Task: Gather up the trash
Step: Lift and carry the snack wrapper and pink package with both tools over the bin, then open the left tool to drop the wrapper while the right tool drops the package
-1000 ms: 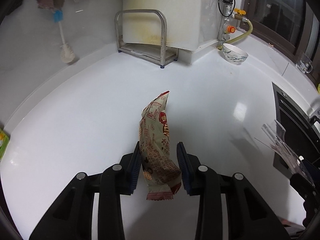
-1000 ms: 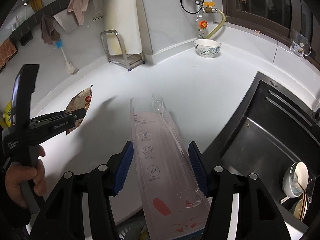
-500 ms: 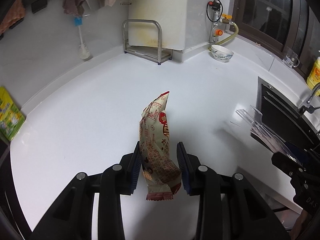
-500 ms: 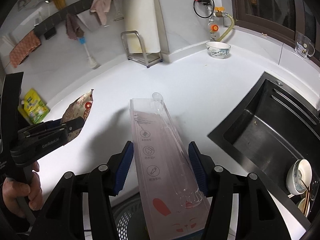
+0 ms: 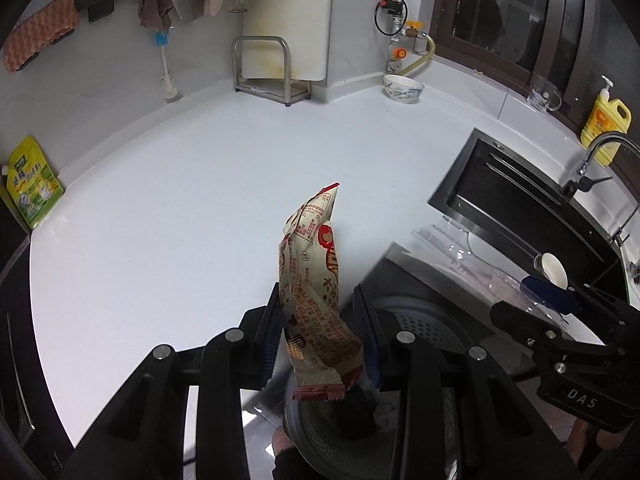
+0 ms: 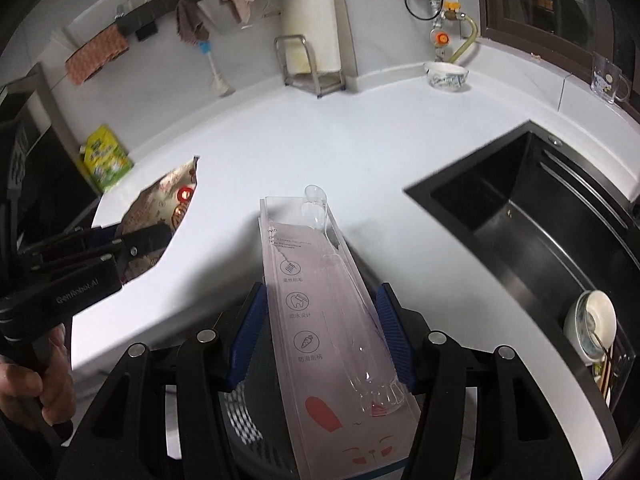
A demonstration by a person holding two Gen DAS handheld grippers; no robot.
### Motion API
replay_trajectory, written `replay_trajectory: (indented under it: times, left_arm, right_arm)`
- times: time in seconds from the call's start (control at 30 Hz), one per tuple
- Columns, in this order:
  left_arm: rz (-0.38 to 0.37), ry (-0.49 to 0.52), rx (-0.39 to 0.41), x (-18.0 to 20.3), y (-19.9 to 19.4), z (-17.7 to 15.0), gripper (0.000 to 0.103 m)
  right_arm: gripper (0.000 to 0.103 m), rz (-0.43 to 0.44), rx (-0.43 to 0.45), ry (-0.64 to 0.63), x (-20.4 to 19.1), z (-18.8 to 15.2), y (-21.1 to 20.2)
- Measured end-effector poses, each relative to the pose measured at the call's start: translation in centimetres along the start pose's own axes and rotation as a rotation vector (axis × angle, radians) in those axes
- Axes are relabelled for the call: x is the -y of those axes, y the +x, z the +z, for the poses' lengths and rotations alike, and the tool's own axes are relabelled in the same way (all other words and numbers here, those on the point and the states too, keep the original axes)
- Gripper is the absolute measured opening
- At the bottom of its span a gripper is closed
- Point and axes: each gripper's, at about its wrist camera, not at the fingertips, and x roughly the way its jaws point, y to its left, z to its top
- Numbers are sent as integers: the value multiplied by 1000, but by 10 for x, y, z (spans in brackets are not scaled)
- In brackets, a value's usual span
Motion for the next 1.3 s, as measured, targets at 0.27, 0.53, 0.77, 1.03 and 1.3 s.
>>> replay_trajectory:
  times: [0.27, 0.53, 0.77, 1.03, 1.3]
  left_arm:
    - [6, -13, -51, 25, -8, -41, 34]
    - [10, -32, -124, 34, 6, -69, 34]
    - [17, -38, -197, 34, 28, -80, 35]
    - [33, -53, -213, 28, 33, -80, 56]
    - [65, -101, -197, 17, 26, -74, 70]
  right_arm:
    - [55, 23, -81, -19, 10, -44, -3]
    - [55, 19, -155, -22, 15, -67, 14]
    - [55, 2, -216, -8, 18, -72, 35]
    - [55, 20, -230, 6, 21, -67, 46]
    - [68, 26, -226, 11, 23, -63, 46]
